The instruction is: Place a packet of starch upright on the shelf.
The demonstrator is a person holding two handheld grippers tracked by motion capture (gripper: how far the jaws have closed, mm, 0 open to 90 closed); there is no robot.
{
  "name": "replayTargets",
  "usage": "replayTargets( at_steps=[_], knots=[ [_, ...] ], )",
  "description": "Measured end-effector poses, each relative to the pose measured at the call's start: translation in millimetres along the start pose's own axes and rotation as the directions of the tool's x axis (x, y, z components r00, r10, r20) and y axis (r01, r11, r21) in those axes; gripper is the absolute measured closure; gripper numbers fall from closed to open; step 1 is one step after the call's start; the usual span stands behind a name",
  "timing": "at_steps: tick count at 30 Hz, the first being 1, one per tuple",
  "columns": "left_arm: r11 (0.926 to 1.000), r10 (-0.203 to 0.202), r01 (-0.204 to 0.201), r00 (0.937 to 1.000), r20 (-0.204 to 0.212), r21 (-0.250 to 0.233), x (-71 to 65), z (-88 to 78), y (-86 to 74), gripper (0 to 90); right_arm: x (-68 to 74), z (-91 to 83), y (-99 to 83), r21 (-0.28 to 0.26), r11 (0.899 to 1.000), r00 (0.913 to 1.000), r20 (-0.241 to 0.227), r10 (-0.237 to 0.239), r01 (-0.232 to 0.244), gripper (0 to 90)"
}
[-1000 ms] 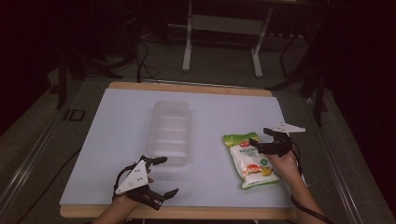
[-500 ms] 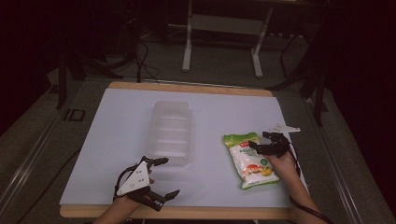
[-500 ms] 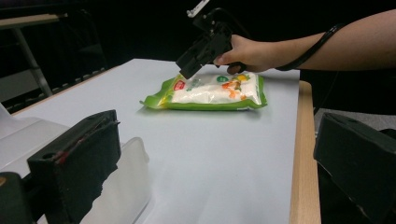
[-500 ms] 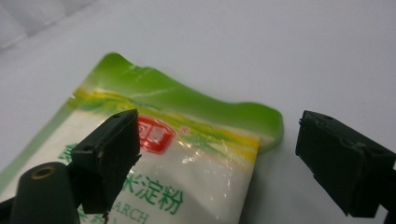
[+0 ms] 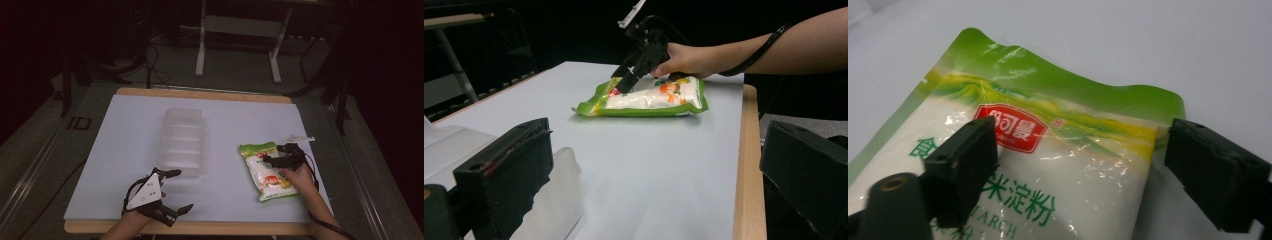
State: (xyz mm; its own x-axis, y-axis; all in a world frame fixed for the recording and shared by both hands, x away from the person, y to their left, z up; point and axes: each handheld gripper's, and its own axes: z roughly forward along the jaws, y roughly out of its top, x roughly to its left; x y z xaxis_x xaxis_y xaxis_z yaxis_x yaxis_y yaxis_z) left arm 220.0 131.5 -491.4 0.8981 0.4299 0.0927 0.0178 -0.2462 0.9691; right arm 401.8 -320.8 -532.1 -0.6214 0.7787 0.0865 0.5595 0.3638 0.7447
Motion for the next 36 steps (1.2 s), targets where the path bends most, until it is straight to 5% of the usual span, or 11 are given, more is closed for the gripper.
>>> replayTargets(
  at_steps=[10, 19, 28, 36],
  knots=[
    [1.0000, 0.005, -0.005, 1.0000, 0.005, 0.007, -1.1, 1.8, 0.2, 0.9, 3.6, -3.2, 1.0, 0.044, 0.997, 0.9981, -0.008, 0.061, -0.061, 31.5],
    [0.9999, 0.007, -0.007, 0.9999, 0.011, 0.013, -1.8, 3.3, 0.2, 0.9, 10.7, -6.8, 7.6, 0.096, 0.995, 0.9999, -0.011, -0.007, 0.008, 65.7],
    [0.9999, 0.002, -0.003, 0.9999, 0.012, 0.015, -1.2, 3.3, -0.4, 0.9, 11.7, -9.2, 9.2, 0.092, 0.996, 0.9999, -0.013, -0.001, 0.002, 79.6],
    [0.9999, -0.002, 0.002, 1.0000, 0.006, 0.012, 0.3, 1.5, -0.6, 0.9, 18.8, -13.8, 16.3, 0.065, 0.997, 0.9993, -0.018, -0.034, 0.035, 82.9]
  ],
)
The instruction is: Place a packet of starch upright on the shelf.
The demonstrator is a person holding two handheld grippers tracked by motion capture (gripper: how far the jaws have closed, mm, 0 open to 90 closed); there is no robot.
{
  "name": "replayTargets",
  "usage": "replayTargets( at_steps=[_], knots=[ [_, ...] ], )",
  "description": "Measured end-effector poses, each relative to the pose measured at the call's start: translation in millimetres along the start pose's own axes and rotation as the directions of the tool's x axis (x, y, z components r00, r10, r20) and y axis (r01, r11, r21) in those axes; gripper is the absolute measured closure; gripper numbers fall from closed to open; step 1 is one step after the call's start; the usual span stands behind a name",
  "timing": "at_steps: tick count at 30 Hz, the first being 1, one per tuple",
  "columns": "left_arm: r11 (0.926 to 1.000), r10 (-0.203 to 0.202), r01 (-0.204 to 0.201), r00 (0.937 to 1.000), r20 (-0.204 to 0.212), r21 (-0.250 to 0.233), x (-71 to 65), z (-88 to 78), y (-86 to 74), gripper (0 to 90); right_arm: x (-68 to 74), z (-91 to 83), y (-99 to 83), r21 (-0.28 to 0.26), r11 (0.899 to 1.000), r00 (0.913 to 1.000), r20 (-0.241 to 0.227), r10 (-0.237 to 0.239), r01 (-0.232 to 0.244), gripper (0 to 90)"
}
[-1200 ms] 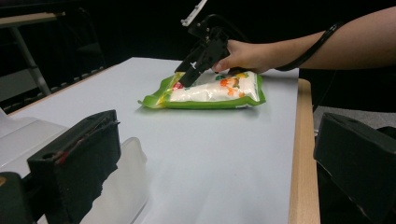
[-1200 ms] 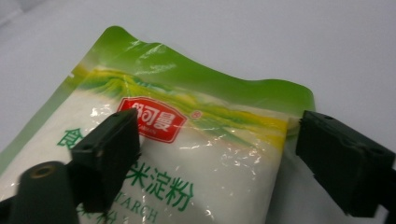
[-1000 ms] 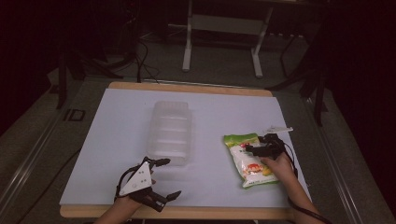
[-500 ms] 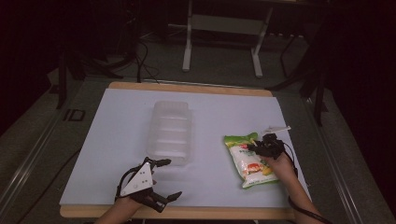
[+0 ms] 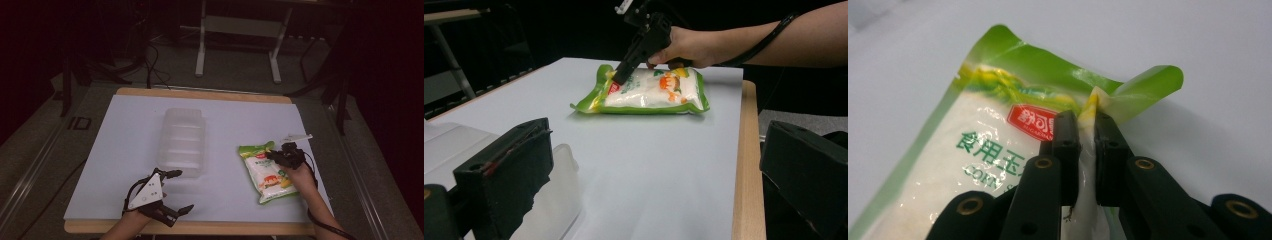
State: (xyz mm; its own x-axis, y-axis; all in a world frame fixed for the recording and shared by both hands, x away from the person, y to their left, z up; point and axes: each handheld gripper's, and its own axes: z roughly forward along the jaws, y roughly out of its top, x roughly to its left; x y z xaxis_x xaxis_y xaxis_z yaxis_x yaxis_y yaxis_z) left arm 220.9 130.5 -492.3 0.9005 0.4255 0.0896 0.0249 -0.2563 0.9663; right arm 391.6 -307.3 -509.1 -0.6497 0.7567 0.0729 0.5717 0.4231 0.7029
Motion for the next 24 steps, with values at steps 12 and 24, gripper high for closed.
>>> replayTargets(
  at_steps=[12, 24],
  knots=[
    [1.0000, -0.001, 0.001, 1.0000, -0.001, 0.001, 0.3, -0.2, 0.1, 0.9, 16.1, -19.4, 12.5, -0.106, 0.994, 0.9986, -0.040, -0.034, 0.030, 83.4],
    [1.0000, -0.002, 0.002, 1.0000, -0.002, 0.002, 0.3, -0.2, 0.2, 0.9, 25.5, -42.5, 14.8, -0.196, 0.980, 0.9975, -0.056, -0.044, 0.032, 83.8]
  ],
)
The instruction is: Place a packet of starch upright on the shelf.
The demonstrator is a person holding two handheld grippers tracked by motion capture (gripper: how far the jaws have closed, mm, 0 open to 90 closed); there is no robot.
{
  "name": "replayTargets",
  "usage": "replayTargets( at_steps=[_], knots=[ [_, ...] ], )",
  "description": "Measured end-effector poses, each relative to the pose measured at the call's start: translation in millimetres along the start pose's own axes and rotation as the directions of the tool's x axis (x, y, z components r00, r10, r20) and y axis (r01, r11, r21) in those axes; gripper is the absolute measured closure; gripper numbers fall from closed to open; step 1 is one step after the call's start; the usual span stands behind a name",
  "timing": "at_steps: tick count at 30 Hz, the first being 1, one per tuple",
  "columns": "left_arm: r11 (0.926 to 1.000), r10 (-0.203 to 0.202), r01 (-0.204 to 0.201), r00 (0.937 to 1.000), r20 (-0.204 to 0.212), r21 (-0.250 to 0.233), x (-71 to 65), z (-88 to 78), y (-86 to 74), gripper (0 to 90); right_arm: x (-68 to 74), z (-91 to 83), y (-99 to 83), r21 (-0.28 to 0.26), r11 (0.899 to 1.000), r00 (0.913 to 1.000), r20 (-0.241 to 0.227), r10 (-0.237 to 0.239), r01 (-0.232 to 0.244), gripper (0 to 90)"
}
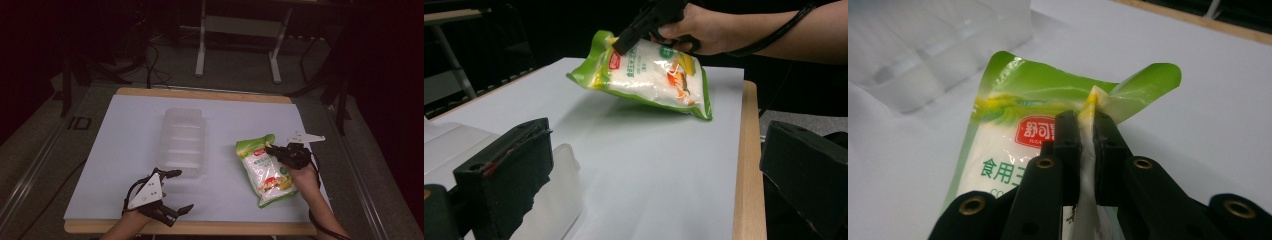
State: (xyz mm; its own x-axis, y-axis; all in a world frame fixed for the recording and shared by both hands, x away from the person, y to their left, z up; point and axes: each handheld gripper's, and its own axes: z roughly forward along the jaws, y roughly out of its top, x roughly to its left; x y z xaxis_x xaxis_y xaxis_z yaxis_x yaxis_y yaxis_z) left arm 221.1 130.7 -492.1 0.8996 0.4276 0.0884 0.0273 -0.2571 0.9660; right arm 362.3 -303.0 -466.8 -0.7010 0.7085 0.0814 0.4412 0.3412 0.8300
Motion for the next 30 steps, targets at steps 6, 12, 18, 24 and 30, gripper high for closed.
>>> replayTargets(
  at_steps=[6, 12, 18, 24, 30],
  knots=[
    [1.0000, 0.001, -0.001, 1.0000, 0.003, 0.001, -0.5, 0.5, 0.3, 0.9, 8.8, -9.4, 6.0, -0.042, 0.999, 0.9997, -0.023, -0.009, 0.008, 84.0],
    [1.0000, -0.001, 0.000, 1.0000, -0.005, -0.004, 0.0, 0.2, 1.2, 0.9, 19.6, -18.1, 15.1, -0.083, 0.996, 0.9990, -0.026, -0.037, 0.034, 84.1],
    [0.9998, -0.013, 0.013, 0.9989, -0.045, -0.014, 2.7, -1.2, 3.7, 0.9, 26.1, -32.2, 24.6, -0.140, 0.989, 0.9987, -0.019, -0.046, 0.043, 84.2],
    [0.9987, -0.046, 0.045, 0.9969, -0.063, -0.023, 1.6, 2.4, 12.2, 0.9, 34.7, -53.1, 36.7, -0.215, 0.975, 0.9984, -0.021, -0.053, 0.047, 84.3],
    [0.9981, -0.047, 0.044, 0.9963, -0.072, -0.042, -0.6, 6.0, 25.2, 1.0, 44.5, -72.5, 45.8, -0.291, 0.955, 0.9980, -0.017, -0.061, 0.054, 84.3]
  ],
)
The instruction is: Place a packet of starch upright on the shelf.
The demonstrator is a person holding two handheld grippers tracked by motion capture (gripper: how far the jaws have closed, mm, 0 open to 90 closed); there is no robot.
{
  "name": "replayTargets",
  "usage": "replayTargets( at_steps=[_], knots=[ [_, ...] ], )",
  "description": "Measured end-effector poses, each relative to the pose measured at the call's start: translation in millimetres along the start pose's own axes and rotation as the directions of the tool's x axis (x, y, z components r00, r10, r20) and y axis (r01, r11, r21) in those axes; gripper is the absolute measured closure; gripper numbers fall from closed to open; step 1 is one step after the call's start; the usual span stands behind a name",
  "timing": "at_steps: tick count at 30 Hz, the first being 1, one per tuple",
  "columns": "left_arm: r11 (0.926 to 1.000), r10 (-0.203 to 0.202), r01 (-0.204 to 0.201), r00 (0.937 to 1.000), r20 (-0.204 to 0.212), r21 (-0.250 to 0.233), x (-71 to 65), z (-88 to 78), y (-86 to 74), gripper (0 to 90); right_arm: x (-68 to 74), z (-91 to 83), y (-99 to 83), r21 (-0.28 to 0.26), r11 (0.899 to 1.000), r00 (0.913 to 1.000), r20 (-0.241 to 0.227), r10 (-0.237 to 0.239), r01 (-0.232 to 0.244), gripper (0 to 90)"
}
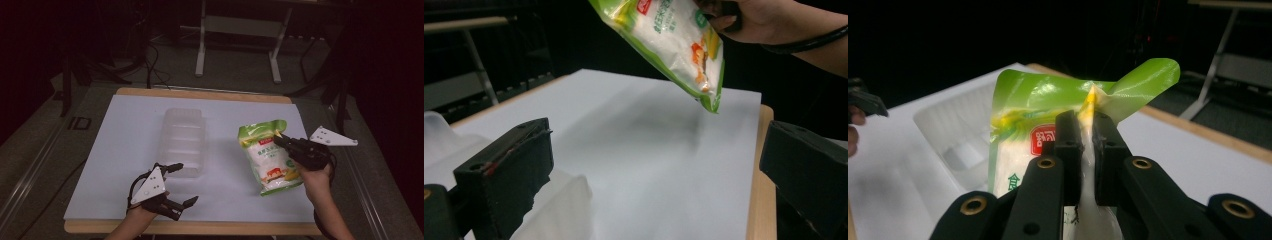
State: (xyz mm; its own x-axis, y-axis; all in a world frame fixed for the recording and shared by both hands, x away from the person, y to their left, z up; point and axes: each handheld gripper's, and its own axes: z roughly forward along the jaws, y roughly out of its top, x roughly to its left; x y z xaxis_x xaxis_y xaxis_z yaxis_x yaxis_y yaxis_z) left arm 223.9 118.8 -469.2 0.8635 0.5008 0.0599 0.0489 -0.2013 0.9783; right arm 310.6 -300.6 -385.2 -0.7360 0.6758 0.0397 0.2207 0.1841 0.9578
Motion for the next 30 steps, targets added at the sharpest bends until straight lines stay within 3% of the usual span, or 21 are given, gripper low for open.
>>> replayTargets(
  at_steps=[5, 9, 15, 30],
  knots=[
    [0.9992, -0.040, 0.040, 0.9992, 0.007, -0.003, 1.2, 4.5, 11.7, 1.0, 9.0, -11.5, 12.0, -0.049, 0.999, 0.9999, -0.011, -0.013, 0.012, 84.3],
    [0.9961, -0.078, 0.077, 0.9963, 0.034, 0.043, 0.9, 12.0, 21.9, 1.0, 15.3, -18.2, 19.8, -0.085, 0.996, 0.9996, -0.015, -0.024, 0.022, 84.3],
    [0.9856, -0.160, 0.153, 0.9818, 0.102, 0.071, 2.0, 22.2, 35.5, 1.0, 21.9, -23.1, 28.4, -0.116, 0.993, 0.9991, -0.022, -0.035, 0.032, 84.4],
    [0.9863, -0.163, 0.158, 0.9770, 0.138, 0.049, 12.3, 60.5, 82.0, 0.9, 45.4, -27.8, 45.8, -0.189, 0.977, 0.9932, -0.036, -0.111, 0.102, 84.5]
  ],
)
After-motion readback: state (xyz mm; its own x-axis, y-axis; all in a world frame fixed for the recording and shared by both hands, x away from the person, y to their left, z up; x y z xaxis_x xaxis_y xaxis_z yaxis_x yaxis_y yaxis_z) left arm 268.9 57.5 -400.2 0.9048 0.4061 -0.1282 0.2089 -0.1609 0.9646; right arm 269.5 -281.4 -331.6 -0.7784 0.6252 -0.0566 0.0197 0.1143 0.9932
